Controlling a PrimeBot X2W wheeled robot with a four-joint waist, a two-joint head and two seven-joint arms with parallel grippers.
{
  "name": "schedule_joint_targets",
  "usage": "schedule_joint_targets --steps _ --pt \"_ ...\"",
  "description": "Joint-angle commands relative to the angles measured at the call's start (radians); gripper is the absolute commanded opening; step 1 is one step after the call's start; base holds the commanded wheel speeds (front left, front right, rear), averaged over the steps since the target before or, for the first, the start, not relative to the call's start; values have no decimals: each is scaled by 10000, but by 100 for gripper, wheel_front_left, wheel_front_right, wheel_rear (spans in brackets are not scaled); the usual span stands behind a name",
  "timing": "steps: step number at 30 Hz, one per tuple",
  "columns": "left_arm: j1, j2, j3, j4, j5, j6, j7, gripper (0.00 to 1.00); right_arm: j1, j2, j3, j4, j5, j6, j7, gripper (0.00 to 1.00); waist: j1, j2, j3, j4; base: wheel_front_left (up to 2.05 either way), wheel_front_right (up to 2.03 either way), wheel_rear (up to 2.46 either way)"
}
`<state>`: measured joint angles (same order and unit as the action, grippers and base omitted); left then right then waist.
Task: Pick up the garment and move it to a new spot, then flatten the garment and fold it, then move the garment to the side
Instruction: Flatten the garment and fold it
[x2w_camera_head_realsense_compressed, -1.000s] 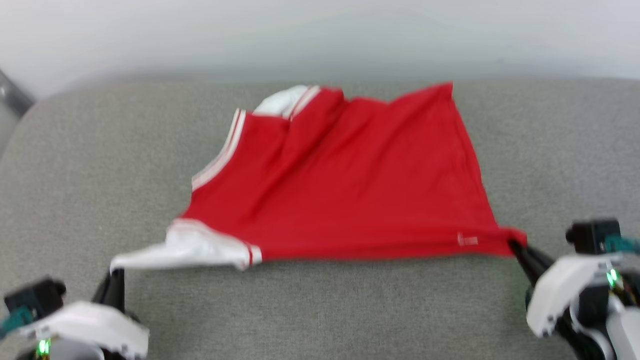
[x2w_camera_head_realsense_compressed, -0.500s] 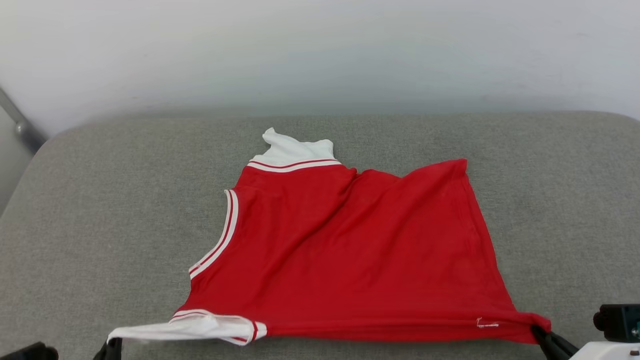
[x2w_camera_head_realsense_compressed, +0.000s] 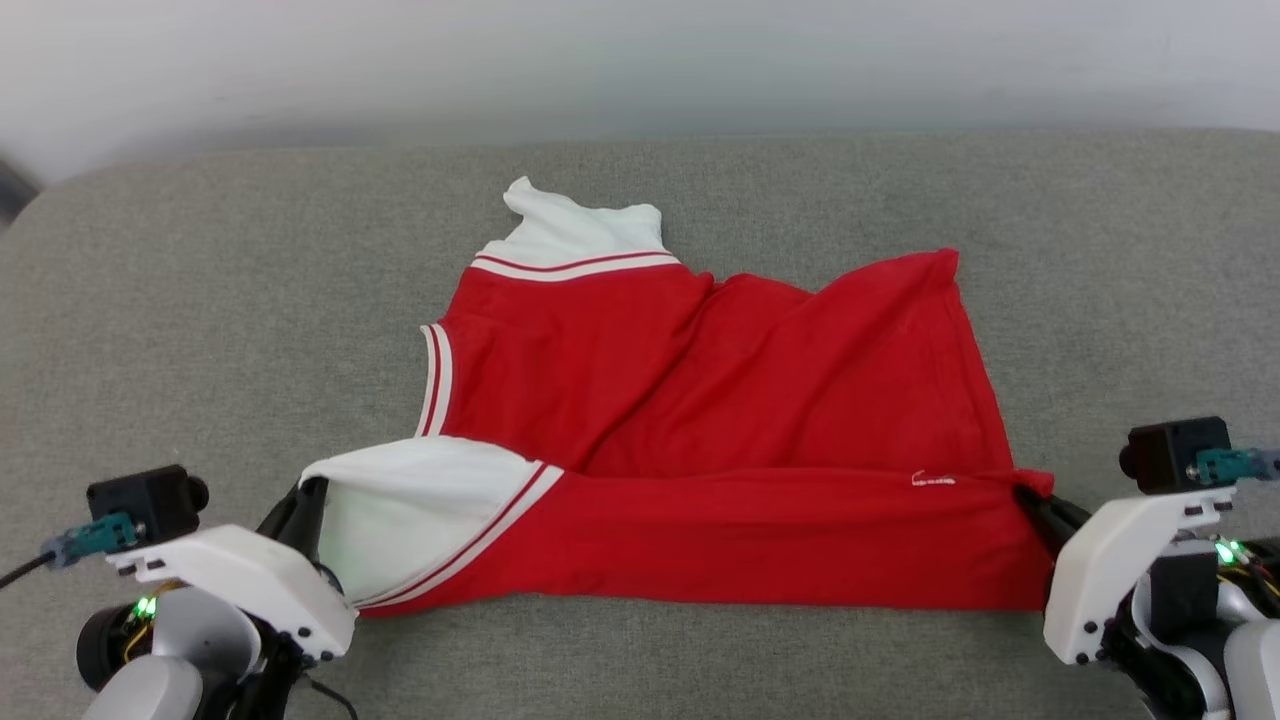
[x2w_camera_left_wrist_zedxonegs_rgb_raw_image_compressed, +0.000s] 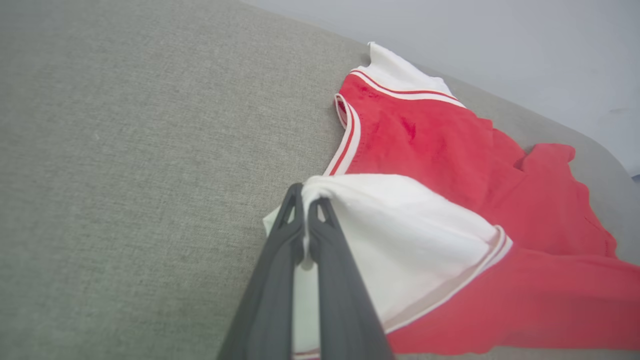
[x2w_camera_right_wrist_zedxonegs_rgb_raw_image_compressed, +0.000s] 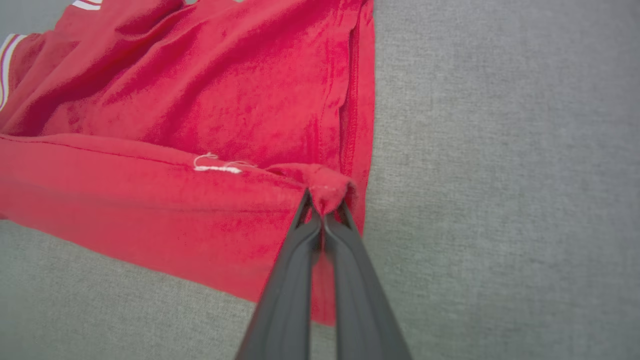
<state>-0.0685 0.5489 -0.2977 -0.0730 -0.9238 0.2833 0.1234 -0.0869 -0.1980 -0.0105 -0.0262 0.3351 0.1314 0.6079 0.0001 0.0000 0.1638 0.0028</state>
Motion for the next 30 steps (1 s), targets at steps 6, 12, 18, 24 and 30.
schedule_joint_targets --steps 6,12,18,24,30 --pt "-1415 -383 -487 1676 -5 -826 229 0 -1281 -188 600 1573 25 -13 -553 0 -1 0 791 -78 0 0 0" --pt "-2106 -846 -916 2969 -77 -1518 201 89 -1866 -309 1052 2961 152 -13 -1735 100 -1 0 884 -62 0 0 0" --pt "-2017 -888 -721 3428 -134 -1631 -249 100 -1541 -449 1190 2919 327 -13 -3415 100 -1 0 463 -67 0 0 0" --pt "-1615 -483 -427 3180 -152 -1457 -410 100 -932 -383 879 2340 -216 -11 -5166 100 -1 0 -257 -154 0 0 0" --pt "-1326 437 -281 2066 -179 -1093 447 100 -223 8 518 1258 -911 -11 -5997 100 -1 0 -786 -314 0 0 0"
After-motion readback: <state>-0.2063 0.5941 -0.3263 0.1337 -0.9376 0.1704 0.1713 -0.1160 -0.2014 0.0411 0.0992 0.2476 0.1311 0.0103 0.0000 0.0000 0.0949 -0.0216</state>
